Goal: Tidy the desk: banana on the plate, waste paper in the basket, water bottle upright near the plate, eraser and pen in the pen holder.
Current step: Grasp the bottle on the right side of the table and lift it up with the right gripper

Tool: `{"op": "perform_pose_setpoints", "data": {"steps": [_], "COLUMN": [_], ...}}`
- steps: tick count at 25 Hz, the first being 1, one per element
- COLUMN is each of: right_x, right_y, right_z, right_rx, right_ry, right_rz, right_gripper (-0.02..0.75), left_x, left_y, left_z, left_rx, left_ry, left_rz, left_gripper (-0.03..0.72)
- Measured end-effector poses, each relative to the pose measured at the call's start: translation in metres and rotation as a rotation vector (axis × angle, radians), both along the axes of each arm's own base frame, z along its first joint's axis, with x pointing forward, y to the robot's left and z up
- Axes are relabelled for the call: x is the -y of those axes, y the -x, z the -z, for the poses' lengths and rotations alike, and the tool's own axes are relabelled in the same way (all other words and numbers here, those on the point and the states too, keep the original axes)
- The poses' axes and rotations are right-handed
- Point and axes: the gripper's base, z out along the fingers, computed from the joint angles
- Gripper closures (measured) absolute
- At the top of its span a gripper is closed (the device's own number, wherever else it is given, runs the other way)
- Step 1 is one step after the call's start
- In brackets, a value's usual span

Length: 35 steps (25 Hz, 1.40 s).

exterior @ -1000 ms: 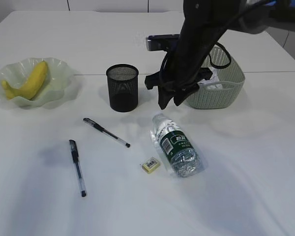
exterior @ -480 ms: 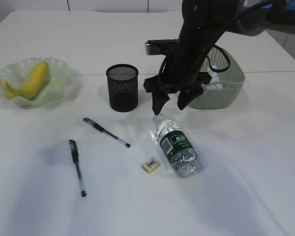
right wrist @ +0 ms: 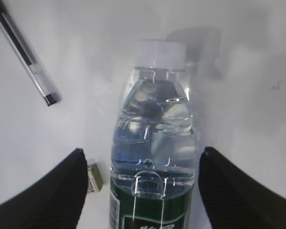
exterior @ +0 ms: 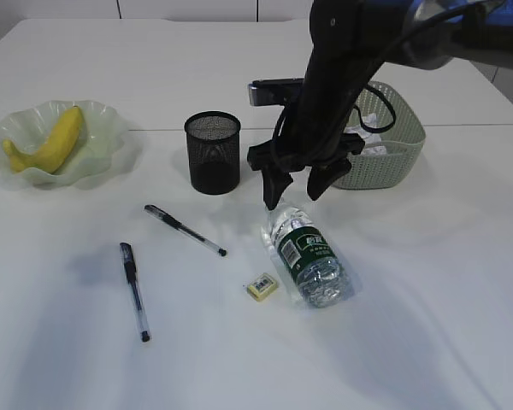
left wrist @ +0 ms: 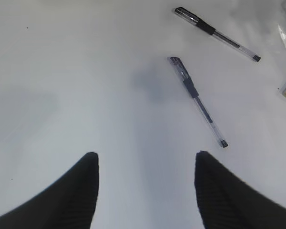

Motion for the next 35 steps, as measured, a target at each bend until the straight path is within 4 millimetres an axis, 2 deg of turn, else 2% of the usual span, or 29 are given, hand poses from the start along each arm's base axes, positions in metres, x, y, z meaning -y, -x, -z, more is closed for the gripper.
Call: {"op": "perform_pose_setpoints", "data": {"steps": [5, 18, 35], "right_x": [-0.005, -0.007, -0.008], "right_y": [-0.001, -0.003, -0.003], "right_z": [0.018, 0.044, 0.049], "right_rx": [-0.034, -0.084, -0.097], "right_ry": [0.015, 0.042, 0.036], "right_rz": [-0.009, -0.004, 0.003], "right_gripper": [0.2, 0.197, 0.221], "left_x": [0.0, 0.0, 0.0], "left_y": [0.0, 0.0, 0.0], "left_z": [0.0, 0.0, 0.0], "left_rx": [0.0, 0.0, 0.002], "left_ry": [0.0, 0.0, 0.0], "left_rz": [0.0, 0.0, 0.0], "left_gripper": [0.234, 0.234, 0.234]}}
